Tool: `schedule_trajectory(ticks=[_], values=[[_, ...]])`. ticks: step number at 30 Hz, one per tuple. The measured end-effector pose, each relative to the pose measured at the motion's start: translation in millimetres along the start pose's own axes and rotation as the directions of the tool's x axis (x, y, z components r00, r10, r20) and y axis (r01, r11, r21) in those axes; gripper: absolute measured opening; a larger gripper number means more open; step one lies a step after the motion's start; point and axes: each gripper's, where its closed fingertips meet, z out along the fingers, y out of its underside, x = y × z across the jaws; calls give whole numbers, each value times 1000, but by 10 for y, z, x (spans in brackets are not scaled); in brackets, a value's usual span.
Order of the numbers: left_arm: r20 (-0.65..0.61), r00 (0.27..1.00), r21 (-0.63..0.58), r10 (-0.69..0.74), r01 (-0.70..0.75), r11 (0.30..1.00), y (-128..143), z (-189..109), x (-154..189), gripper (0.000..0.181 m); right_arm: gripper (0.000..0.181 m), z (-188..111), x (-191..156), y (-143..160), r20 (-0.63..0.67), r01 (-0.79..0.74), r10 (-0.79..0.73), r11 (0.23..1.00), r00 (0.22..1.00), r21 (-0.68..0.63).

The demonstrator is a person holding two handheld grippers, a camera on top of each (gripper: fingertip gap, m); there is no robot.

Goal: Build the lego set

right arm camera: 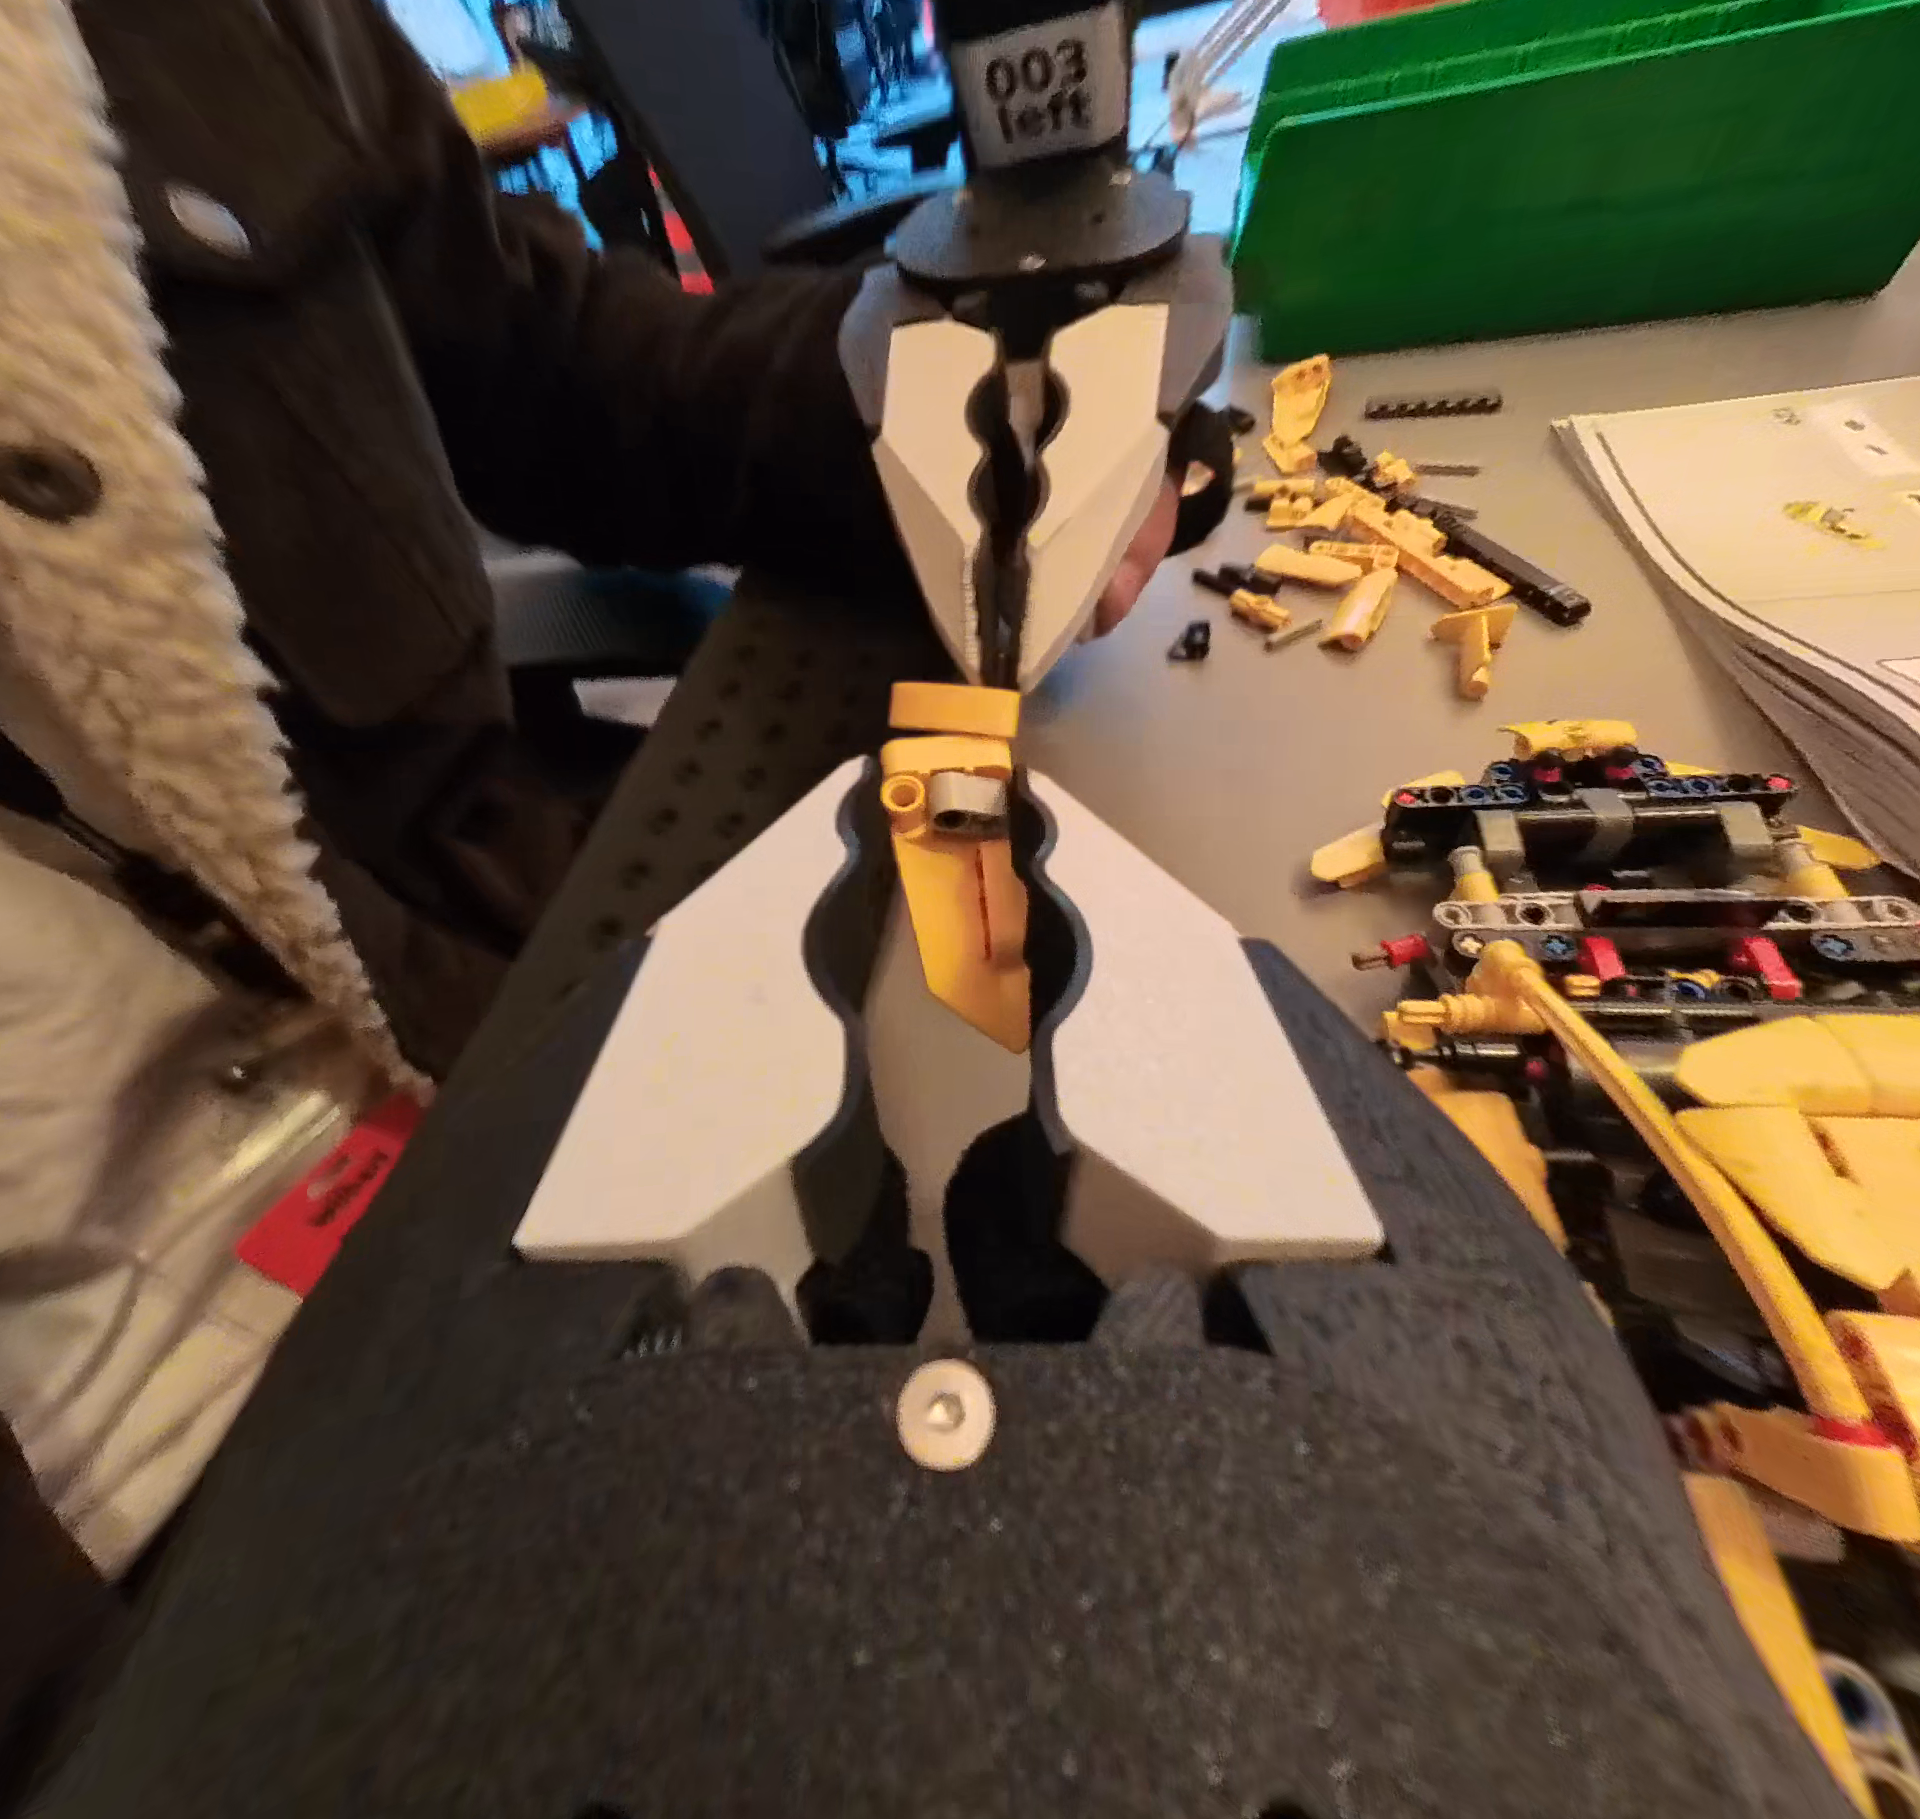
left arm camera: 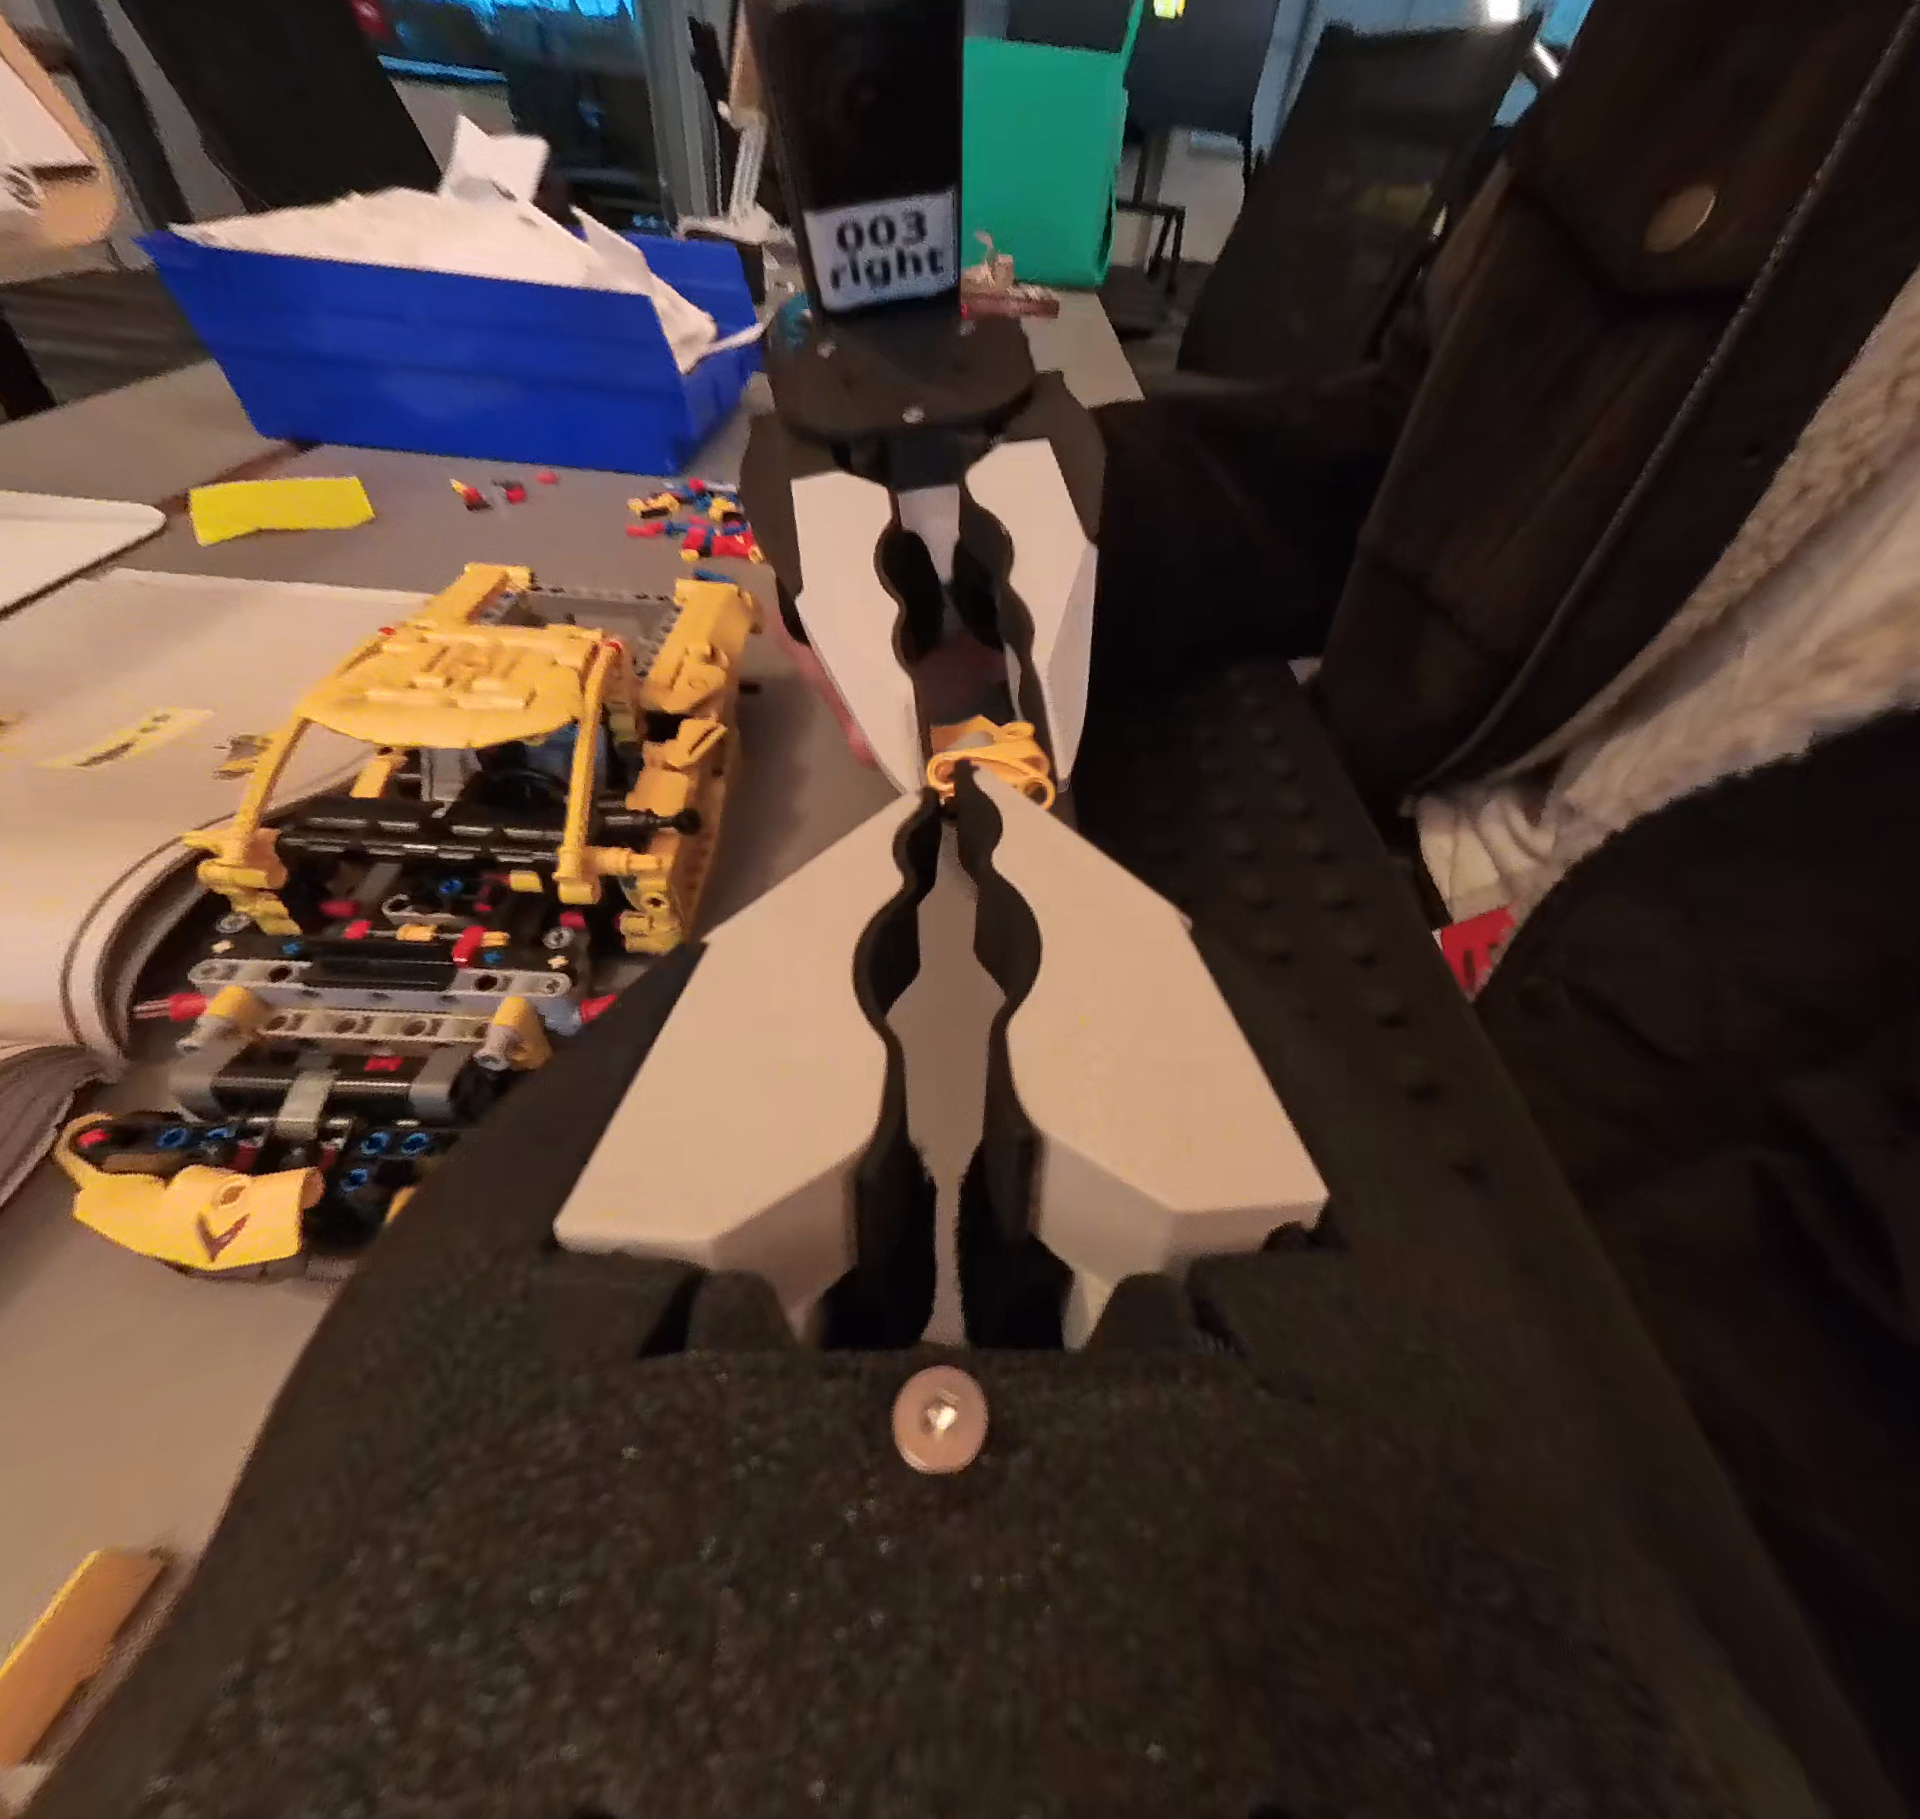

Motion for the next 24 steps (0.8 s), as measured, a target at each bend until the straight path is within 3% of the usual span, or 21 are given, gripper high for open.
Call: schedule_trajectory(ticks=[6,11,14,17,20,24], values=[[64,998,-23,1,0,1000,54,-31,-96,3,23,-74,107,-129,7,-90,90,991,996,101],[80,997,-47,-3,6,999,105,-37,-127,3,23,-128,174,-63,-66,-48,52,997,996,58],[105,993,111,-58,47,993,-176,-125,-195,3,23,-135,207,-169,-106,-29,41,992,993,120],[73,987,328,-145,113,938,-559,-237,-211,2,23,-158,176,-465,-78,-70,95,956,992,285],[33,983,359,-178,155,920,-620,-213,-175,2,23,-250,163,-684,-61,-88,122,913,991,399],[35,981,348,-188,164,923,-585,-174,-187,2,23,-221,124,-645,-79,-56,91,930,993,362]])
